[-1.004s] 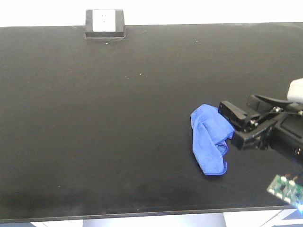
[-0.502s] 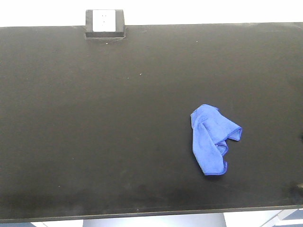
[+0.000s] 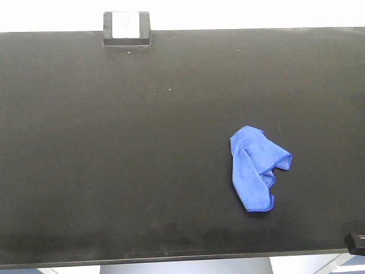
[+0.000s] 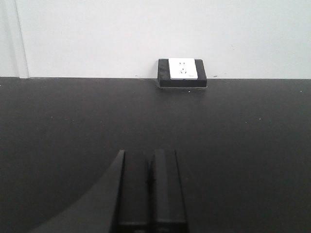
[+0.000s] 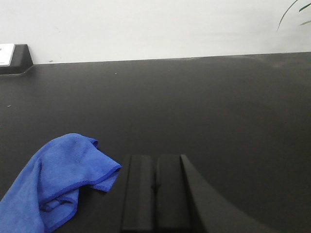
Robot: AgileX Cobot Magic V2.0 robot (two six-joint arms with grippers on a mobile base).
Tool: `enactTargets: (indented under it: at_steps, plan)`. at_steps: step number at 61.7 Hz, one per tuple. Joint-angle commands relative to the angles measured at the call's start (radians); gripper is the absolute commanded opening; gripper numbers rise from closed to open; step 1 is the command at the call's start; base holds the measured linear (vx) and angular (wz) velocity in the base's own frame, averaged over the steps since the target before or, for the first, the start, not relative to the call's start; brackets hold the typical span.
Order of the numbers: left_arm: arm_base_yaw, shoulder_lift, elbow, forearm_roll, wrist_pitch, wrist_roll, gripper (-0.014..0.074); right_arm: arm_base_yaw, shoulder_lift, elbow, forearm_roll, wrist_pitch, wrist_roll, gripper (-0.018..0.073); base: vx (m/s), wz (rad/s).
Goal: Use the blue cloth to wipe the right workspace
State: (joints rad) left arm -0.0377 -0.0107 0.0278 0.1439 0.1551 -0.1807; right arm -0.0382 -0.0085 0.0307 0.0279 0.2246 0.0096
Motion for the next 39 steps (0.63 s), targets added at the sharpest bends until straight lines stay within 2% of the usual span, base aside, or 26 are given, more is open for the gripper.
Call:
enactTargets:
  at_steps: [1, 39]
  plan:
    - [-0.005, -0.016, 0.03, 0.001, -0.084, -0.008, -0.0006, -0.006, -0.007, 0.019, -0.001, -0.074, 0.002, -0.0008, 0.0, 0.0]
    - [-0.005, -0.016, 0.03, 0.001, -0.084, -0.008, -0.0006, -0.006, -0.007, 0.019, -0.001, -0.074, 0.002, -0.0008, 0.0, 0.0]
